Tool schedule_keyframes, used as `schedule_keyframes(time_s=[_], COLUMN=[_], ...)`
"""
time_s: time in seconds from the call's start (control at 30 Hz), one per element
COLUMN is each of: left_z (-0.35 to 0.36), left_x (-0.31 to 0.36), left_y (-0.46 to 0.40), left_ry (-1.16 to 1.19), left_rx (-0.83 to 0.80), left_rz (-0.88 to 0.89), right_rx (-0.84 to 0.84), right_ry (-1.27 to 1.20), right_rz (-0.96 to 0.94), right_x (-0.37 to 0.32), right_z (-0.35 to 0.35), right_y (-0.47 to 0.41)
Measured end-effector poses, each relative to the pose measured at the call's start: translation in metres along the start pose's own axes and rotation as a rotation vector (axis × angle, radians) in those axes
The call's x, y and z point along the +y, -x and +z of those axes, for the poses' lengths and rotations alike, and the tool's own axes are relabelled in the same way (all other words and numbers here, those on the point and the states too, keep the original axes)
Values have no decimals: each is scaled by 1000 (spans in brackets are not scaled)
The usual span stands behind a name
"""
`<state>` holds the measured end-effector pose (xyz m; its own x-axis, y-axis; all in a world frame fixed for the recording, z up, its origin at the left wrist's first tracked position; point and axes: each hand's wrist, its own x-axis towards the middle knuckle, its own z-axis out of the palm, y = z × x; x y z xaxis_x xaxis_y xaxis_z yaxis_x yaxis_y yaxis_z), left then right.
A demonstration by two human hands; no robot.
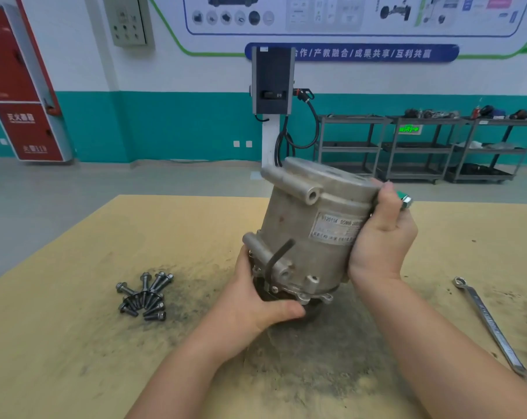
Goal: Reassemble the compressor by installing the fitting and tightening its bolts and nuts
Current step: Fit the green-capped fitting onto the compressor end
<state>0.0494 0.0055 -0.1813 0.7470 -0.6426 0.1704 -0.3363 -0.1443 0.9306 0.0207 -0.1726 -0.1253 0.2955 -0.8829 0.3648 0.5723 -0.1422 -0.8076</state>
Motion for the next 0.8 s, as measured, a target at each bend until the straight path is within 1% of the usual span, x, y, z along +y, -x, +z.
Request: schedule_keyframes(time_s=[0.07, 0.13, 0.27, 0.33, 0.53, 0.7, 0.8], left_z=[9, 16, 25, 29, 27, 34, 37], left_x=[-4, -5, -5, -2, -1, -1, -1], left_y=[-4, -5, -6, -6, -10, -11, -10], left_ry=[-25, -48, -118, -107, -181, -188, -197], left_rx=[90, 181, 301, 347, 393, 427, 438], left_rz=[-33, -43, -49, -40, -73, -68, -66], right_rx=[-35, -35, -24, 10, 116, 167, 163], right_ry=[11, 48, 132, 140, 156, 203, 198], right_rz=[-8, 11, 32, 17, -19, -34, -31], right_x=[1, 0, -4, -5, -5, -8, -8], right_z=[1, 3, 6, 7, 9, 13, 13], right_y=[3, 2, 4, 6, 10, 10, 11])
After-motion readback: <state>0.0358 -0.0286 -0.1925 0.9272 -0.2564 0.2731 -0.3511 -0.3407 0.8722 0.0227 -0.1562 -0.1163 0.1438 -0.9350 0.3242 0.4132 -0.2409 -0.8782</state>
